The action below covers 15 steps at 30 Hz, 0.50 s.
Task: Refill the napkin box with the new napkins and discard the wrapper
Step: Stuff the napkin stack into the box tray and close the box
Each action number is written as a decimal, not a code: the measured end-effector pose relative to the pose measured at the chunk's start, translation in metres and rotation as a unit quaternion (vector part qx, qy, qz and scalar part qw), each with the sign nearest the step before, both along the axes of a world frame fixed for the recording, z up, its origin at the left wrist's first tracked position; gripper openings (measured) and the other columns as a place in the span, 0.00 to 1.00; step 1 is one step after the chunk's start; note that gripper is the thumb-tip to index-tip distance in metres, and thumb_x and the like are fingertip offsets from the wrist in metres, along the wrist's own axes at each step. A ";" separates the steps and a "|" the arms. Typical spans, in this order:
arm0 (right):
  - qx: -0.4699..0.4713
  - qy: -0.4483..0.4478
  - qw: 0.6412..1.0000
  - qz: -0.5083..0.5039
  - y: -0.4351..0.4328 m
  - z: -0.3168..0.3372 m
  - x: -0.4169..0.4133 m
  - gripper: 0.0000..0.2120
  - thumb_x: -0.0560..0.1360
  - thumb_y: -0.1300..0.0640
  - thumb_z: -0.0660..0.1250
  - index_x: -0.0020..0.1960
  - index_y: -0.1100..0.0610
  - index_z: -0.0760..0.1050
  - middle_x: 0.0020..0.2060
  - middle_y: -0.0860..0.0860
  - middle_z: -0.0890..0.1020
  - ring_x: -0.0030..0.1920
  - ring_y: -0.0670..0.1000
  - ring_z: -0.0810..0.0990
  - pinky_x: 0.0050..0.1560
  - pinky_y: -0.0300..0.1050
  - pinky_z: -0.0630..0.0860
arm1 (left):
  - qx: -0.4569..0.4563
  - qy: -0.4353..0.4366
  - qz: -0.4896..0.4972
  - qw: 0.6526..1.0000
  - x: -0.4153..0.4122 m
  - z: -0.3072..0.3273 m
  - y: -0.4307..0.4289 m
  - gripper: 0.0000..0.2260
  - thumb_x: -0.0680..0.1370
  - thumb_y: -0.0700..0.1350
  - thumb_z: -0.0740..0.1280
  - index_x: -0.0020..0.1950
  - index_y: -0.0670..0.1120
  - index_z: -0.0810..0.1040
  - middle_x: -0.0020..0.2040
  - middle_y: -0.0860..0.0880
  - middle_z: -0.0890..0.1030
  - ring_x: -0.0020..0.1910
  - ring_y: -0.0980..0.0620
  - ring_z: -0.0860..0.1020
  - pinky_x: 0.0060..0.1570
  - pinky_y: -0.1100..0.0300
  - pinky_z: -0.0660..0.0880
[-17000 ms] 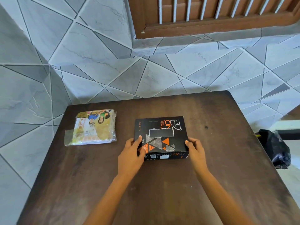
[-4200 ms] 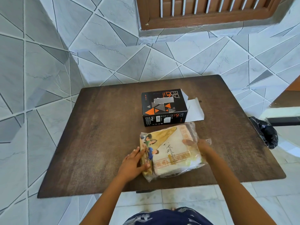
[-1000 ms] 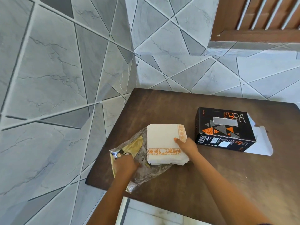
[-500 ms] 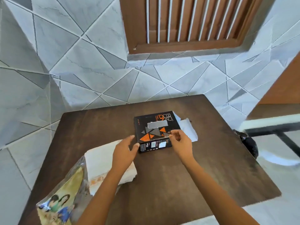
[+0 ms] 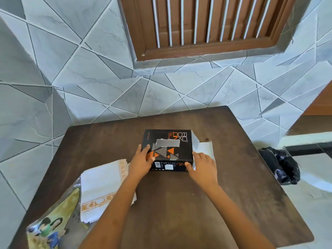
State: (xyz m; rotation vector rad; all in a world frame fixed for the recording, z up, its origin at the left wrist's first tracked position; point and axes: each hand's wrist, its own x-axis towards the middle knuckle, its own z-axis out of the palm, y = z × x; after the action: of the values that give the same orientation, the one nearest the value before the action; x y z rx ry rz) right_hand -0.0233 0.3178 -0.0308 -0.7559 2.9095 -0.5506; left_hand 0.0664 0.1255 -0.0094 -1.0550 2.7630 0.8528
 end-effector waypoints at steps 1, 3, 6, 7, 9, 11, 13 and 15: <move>0.022 0.019 1.000 0.004 0.004 0.004 0.004 0.19 0.76 0.46 0.57 0.60 0.57 0.73 0.57 0.55 0.78 0.61 0.57 0.72 0.61 0.50 0.66 | -0.008 0.003 -0.011 1.000 -0.003 0.000 0.000 0.23 0.80 0.45 0.60 0.75 0.51 0.60 0.78 0.47 0.52 0.74 0.43 0.62 0.68 0.47 0.66; 0.057 0.030 0.997 0.030 0.011 0.010 0.012 0.18 0.76 0.47 0.56 0.52 0.58 0.77 0.49 0.56 0.81 0.55 0.57 0.75 0.55 0.49 0.68 | -0.056 -0.005 -0.044 0.997 -0.013 0.000 0.000 0.22 0.80 0.40 0.58 0.73 0.53 0.63 0.78 0.48 0.56 0.75 0.43 0.60 0.70 0.44 0.64; 0.043 -0.021 0.990 0.131 0.020 0.007 0.026 0.15 0.76 0.47 0.57 0.51 0.56 0.77 0.47 0.55 0.82 0.51 0.57 0.78 0.50 0.47 0.71 | -0.127 -0.016 -0.048 0.991 -0.027 0.001 0.008 0.24 0.77 0.37 0.59 0.71 0.57 0.67 0.77 0.48 0.59 0.76 0.44 0.55 0.72 0.45 0.57; 0.017 -0.064 0.983 0.169 0.024 0.006 0.029 0.15 0.75 0.47 0.58 0.53 0.55 0.77 0.49 0.53 0.82 0.52 0.56 0.79 0.50 0.47 0.72 | -0.138 -0.005 -0.034 0.990 -0.031 0.002 0.012 0.25 0.76 0.36 0.61 0.69 0.57 0.69 0.77 0.47 0.59 0.76 0.44 0.56 0.72 0.45 0.57; -0.039 -0.147 0.963 0.224 0.029 0.007 0.032 0.14 0.75 0.48 0.61 0.57 0.51 0.77 0.52 0.48 0.83 0.51 0.49 0.79 0.50 0.44 0.73 | -0.146 0.034 0.000 0.989 -0.033 0.002 0.016 0.23 0.76 0.37 0.63 0.67 0.57 0.72 0.75 0.45 0.61 0.74 0.42 0.60 0.70 0.45 0.60; -0.099 -0.137 0.961 0.218 0.035 0.010 0.030 0.10 0.75 0.50 0.62 0.53 0.50 0.80 0.48 0.44 0.84 0.43 0.44 0.79 0.45 0.41 0.72 | -0.125 0.076 0.036 0.989 -0.031 0.000 0.019 0.23 0.76 0.37 0.63 0.69 0.53 0.70 0.74 0.44 0.64 0.72 0.42 0.64 0.69 0.45 0.63; -0.207 -0.053 0.969 0.128 0.042 0.010 0.019 0.09 0.74 0.52 0.63 0.48 0.50 0.81 0.45 0.44 0.85 0.41 0.42 0.79 0.44 0.38 0.73 | -0.091 0.114 0.070 0.987 -0.023 -0.002 0.024 0.22 0.78 0.40 0.62 0.72 0.49 0.65 0.73 0.44 0.66 0.71 0.43 0.65 0.69 0.47 0.64; -0.290 0.021 0.956 0.032 0.047 0.007 0.001 0.12 0.73 0.51 0.62 0.52 0.52 0.79 0.49 0.47 0.83 0.48 0.45 0.79 0.51 0.41 0.75 | -0.033 0.149 0.109 0.982 -0.011 -0.004 0.034 0.22 0.80 0.45 0.61 0.74 0.47 0.62 0.73 0.44 0.67 0.72 0.44 0.65 0.69 0.48 0.63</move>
State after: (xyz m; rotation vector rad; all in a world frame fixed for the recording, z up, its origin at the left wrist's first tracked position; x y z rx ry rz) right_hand -0.0222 0.3650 -0.0235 -0.9159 2.7505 -1.4291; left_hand 0.0557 0.1597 -0.0131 -1.3664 2.9741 1.0281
